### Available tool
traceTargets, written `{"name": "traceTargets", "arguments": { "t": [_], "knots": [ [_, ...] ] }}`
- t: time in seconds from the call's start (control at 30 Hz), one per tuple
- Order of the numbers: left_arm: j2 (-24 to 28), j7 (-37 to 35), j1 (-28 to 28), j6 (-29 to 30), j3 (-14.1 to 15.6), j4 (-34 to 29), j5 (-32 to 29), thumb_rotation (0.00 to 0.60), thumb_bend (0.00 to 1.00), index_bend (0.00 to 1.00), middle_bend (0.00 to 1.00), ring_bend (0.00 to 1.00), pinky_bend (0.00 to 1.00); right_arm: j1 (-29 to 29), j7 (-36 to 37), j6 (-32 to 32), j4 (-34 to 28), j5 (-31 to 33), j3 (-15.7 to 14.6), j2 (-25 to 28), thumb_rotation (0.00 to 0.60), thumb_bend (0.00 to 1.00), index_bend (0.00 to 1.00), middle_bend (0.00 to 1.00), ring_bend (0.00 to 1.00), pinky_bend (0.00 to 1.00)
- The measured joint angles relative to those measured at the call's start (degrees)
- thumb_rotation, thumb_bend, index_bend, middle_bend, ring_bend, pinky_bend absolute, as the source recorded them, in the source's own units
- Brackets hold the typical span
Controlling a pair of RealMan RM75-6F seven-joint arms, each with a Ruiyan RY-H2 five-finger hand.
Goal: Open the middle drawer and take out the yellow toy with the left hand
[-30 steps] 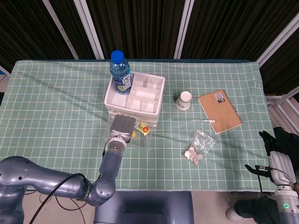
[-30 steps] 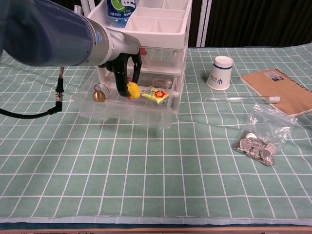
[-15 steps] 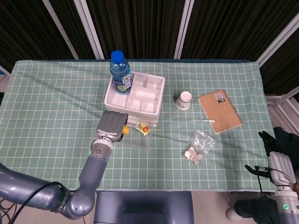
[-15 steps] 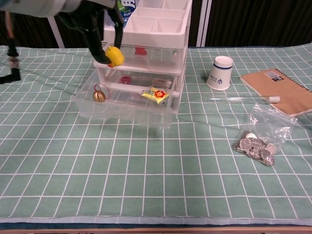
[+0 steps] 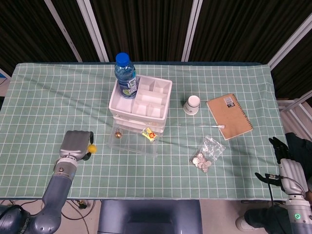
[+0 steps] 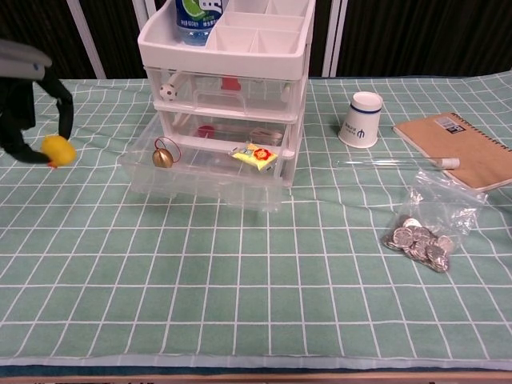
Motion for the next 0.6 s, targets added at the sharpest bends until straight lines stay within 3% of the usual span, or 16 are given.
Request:
{"name": "traceTargets", "arguments": {
  "t": [0.2,0.6],
  "knots": [
    [-2.06,-1.75,2.19,-3.57,5.96,6.32,3.76,0.6,0.32,0.51,1.0,1.0,1.0,-0.04,-0.3,0.19,0.04,-0.05,0.01,-0.1,0.6,0.06,0.0,0.0,0.0,0.22],
    [-14.51,-1.58,3.55,-6.91,10.29,19.61,6.75,0.6,0.33,0.5,1.0,1.0,1.0,-0.07,-0.46,0.46,0.21,-0.26,0.02,-0.21,0.6,0.07,0.0,0.0,0.0,0.22]
  ]
}}
